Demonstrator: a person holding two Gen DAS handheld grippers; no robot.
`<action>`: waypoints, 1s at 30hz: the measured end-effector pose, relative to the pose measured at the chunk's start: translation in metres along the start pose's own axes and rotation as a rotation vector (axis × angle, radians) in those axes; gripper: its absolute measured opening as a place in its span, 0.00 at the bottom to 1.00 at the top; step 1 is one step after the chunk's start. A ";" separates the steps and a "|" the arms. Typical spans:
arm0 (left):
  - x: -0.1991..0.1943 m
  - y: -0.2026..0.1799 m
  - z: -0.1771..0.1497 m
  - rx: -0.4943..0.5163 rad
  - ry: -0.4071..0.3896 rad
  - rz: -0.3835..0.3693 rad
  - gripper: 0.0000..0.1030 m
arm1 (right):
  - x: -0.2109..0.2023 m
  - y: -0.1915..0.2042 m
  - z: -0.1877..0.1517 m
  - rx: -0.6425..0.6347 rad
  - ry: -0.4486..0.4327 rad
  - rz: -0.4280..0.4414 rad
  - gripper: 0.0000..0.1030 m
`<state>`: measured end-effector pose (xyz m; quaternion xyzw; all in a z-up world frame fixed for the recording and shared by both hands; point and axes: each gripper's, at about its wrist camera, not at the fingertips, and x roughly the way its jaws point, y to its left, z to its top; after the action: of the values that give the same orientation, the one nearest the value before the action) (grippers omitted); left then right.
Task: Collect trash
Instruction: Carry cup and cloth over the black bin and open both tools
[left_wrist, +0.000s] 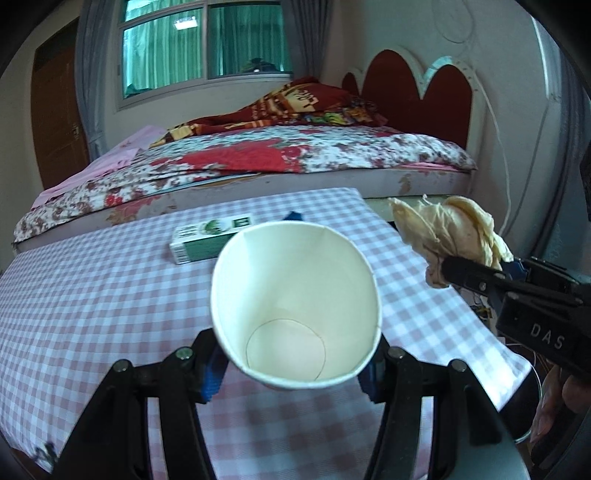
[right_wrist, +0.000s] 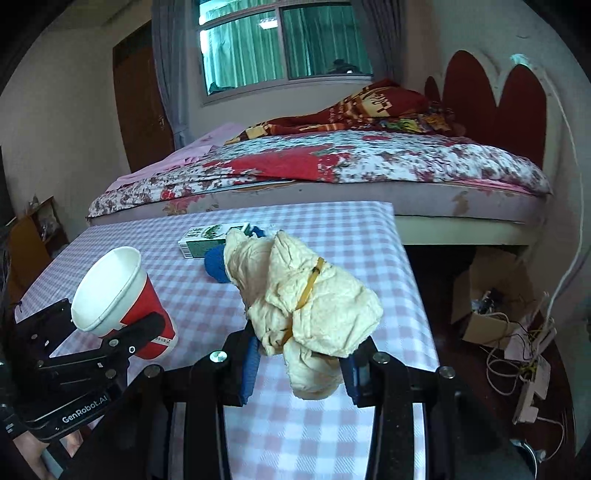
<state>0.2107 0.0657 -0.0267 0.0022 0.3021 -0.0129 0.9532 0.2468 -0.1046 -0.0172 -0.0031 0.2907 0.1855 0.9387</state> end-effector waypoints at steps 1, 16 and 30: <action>-0.002 -0.007 -0.001 0.006 -0.002 -0.006 0.57 | -0.006 -0.006 -0.003 0.008 -0.005 -0.007 0.38; -0.013 -0.126 -0.012 0.145 0.004 -0.179 0.57 | -0.091 -0.112 -0.063 0.160 -0.027 -0.173 0.39; -0.024 -0.234 -0.043 0.286 0.064 -0.390 0.57 | -0.147 -0.197 -0.139 0.261 0.041 -0.344 0.39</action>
<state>0.1604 -0.1670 -0.0467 0.0794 0.3218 -0.2393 0.9126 0.1281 -0.3551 -0.0723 0.0650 0.3267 -0.0165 0.9427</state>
